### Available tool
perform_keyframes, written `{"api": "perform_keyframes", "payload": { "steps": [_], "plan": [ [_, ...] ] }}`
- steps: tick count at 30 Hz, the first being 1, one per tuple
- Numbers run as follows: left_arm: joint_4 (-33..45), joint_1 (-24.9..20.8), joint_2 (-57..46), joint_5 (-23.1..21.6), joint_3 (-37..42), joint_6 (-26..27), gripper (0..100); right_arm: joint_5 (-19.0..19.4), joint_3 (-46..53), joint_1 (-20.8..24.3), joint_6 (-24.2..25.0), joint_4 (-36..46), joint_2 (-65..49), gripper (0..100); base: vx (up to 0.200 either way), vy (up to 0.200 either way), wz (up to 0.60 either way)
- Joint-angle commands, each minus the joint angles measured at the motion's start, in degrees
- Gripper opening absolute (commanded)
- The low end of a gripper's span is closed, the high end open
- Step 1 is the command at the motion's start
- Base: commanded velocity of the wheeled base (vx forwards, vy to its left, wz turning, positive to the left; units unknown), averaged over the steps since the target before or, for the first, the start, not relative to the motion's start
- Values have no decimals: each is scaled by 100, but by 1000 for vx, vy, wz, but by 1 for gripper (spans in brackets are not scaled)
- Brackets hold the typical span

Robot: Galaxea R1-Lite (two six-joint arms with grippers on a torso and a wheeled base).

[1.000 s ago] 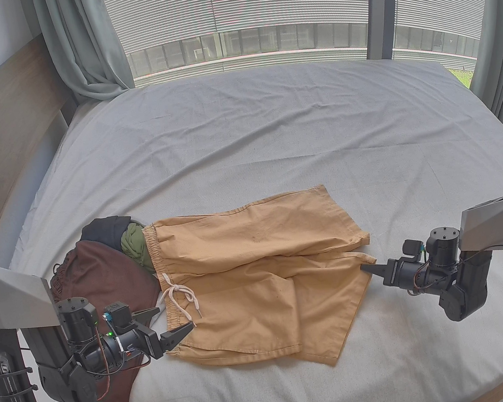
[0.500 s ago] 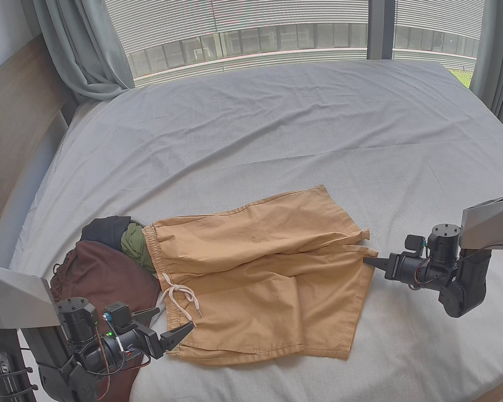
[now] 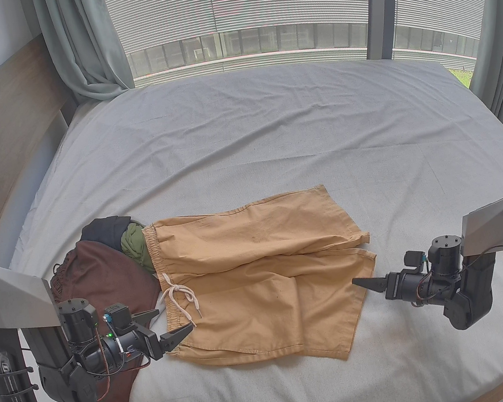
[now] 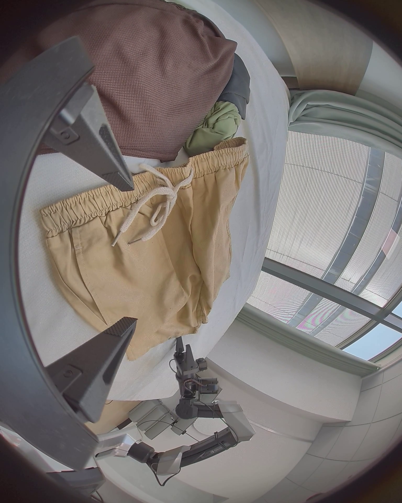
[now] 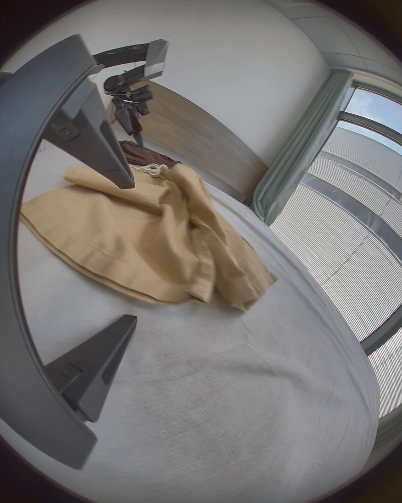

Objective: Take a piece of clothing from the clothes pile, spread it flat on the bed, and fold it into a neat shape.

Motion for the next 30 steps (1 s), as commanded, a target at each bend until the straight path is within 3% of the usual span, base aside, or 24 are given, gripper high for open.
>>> {"api": "perform_keyframes", "payload": {
  "steps": [1,19,24,25,30],
  "plan": [
    [-14,14,34,-8,-9,0,100,9,317,314,-63,12,-52,100,0,0,0],
    [-5,5,34,1,0,0,100,9,651,1087,-46,73,133,100,0,0,0],
    [-5,5,43,-8,0,0,100,9,659,1105,-46,73,133,100,0,0,0],
    [-5,5,43,1,0,0,100,9,659,1105,-46,73,133,0,0,0,0],
    [-14,5,43,1,0,0,100,0,659,1070,-55,73,133,0,0,0,0]
  ]
}}
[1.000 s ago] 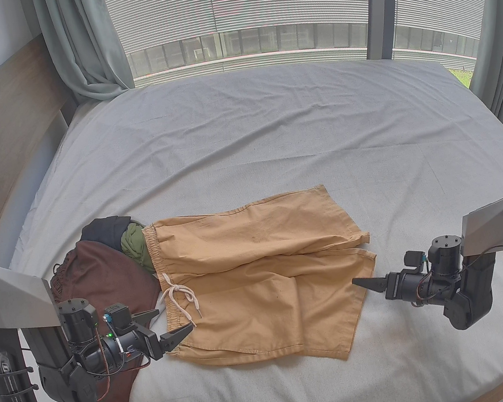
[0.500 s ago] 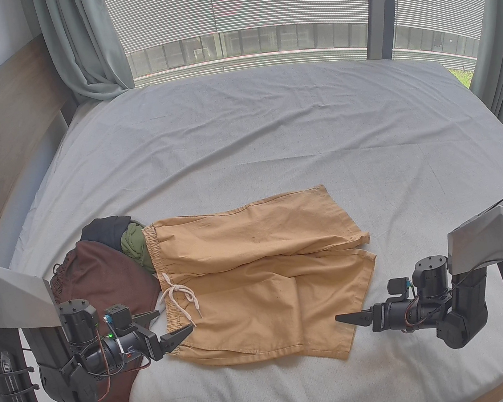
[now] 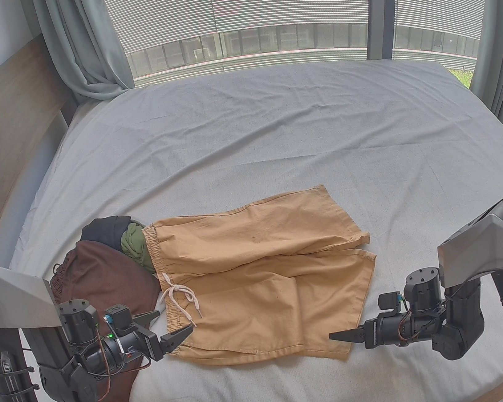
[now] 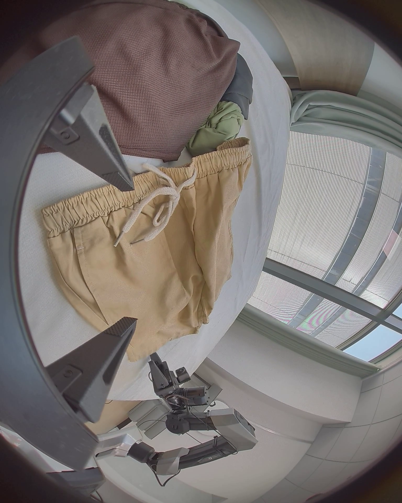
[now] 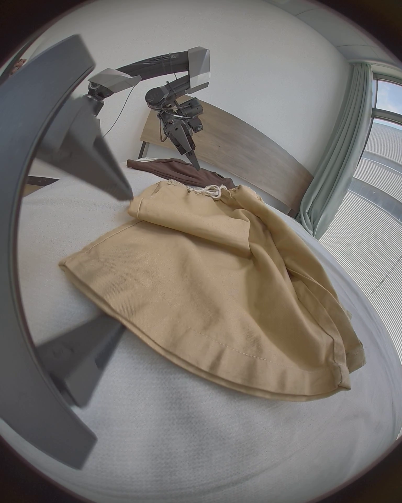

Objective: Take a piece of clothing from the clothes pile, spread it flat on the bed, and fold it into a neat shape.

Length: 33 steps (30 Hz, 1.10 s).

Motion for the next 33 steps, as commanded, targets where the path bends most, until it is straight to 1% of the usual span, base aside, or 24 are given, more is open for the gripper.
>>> {"api": "perform_keyframes", "payload": {
  "steps": [1,5,8,11,12,14,18,19,26,29,33],
  "plan": [
    [-5,0,9,-8,0,2,100,-1,19,-27,-23,-3,16,0,0,0,0],
    [-5,0,18,-8,0,2,100,-1,63,-36,-85,6,7,0,0,0,0],
    [-5,0,18,1,0,2,100,-1,89,-142,-111,85,-19,0,0,0,0],
    [-5,17,35,1,-9,2,100,-1,195,-379,-129,94,-63,0,0,0,0],
    [-5,17,35,1,-9,2,100,-1,195,-379,-129,94,-63,0,0,0,0],
    [-14,17,70,-8,-18,2,100,8,300,-581,-147,94,-107,0,0,0,0],
    [-14,17,70,1,-27,2,100,8,361,-625,-147,94,-142,0,0,0,0],
    [-14,26,79,1,-27,2,100,8,485,-757,-155,94,-204,0,0,0,0],
    [-14,53,202,1,-53,2,100,8,634,-986,-173,94,-265,0,0,0,0],
    [-14,132,281,1,-71,2,100,8,704,-1109,-331,94,-257,0,0,0,0],
    [-14,193,369,-8,-132,2,100,8,766,-1126,-428,94,-239,0,0,0,0]
  ]
}}
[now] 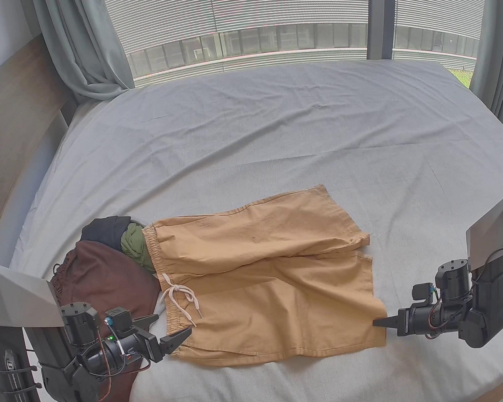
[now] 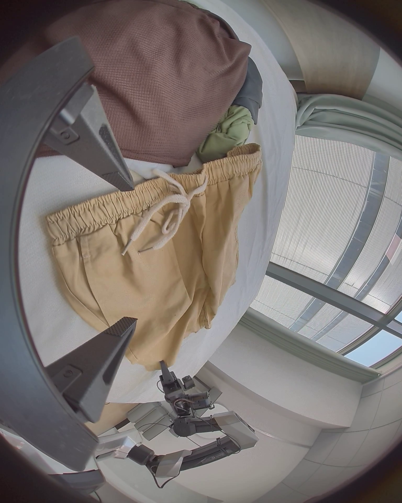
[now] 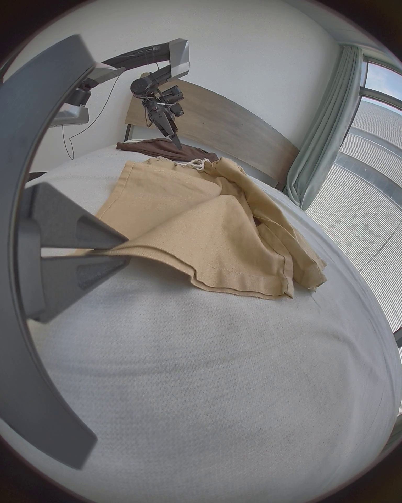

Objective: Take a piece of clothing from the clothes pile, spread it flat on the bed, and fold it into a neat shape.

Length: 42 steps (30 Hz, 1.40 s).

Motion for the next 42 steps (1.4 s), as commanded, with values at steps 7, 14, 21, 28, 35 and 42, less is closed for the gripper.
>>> {"api": "perform_keyframes", "payload": {
  "steps": [7,14,21,28,35,42],
  "plan": [
    [-17,87,151,-3,-38,-9,100,3,60,-2,-88,1,39,0,0,0,0],
    [-8,96,151,-12,-38,-9,100,3,51,-29,-238,-8,-23,100,0,0,0],
    [-17,114,230,-12,-30,-9,100,3,139,-64,-264,-8,-480,100,0,0,0],
    [-8,114,300,-3,-3,-132,100,3,333,-38,-317,-8,-1482,100,0,0,0],
    [-8,105,300,67,67,-941,100,3,333,42,-308,-8,-1781,100,0,0,0],
    [1,35,327,226,234,-1609,100,3,298,86,-317,-43,-1728,100,0,0,0]
  ]
}}
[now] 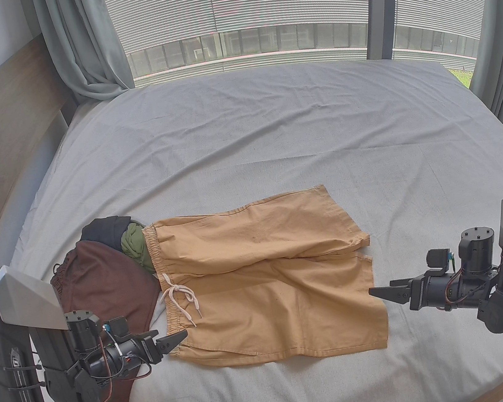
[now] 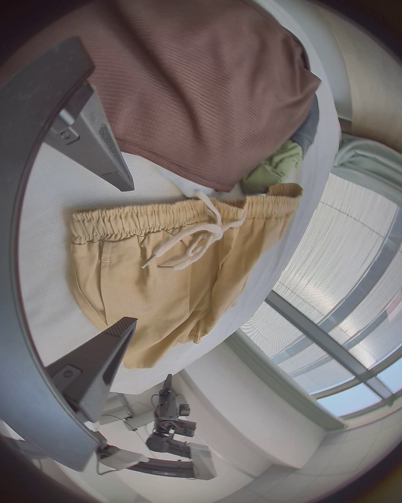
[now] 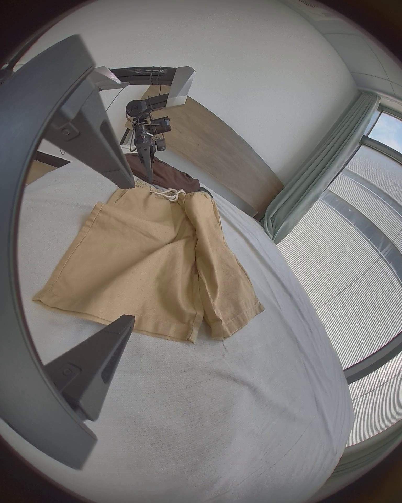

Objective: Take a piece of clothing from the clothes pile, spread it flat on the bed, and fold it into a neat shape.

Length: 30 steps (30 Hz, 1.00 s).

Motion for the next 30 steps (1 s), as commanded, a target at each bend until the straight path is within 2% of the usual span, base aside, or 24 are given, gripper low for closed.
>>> {"api": "perform_keyframes", "payload": {
  "steps": [1,13,20,26,27,30],
  "plan": [
    [3,-37,40,74,109,-114,100,0,-17,33,-5,-26,-71,100,0,0,0],
    [3,-64,410,127,91,-184,100,-8,-17,68,-5,-44,-54,100,0,0,0],
    [3,-257,410,136,21,-703,100,-8,-17,68,-5,-52,-45,100,0,0,0],
    [3,-257,418,136,12,-755,100,-8,-17,68,-5,-52,-45,100,0,0,0],
    [3,-257,418,136,12,-755,0,-8,-17,68,-5,-52,-45,100,0,0,0],
    [3,-248,436,136,-5,-755,0,-8,9,77,-14,-52,-10,100,0,0,0]
  ]
}}
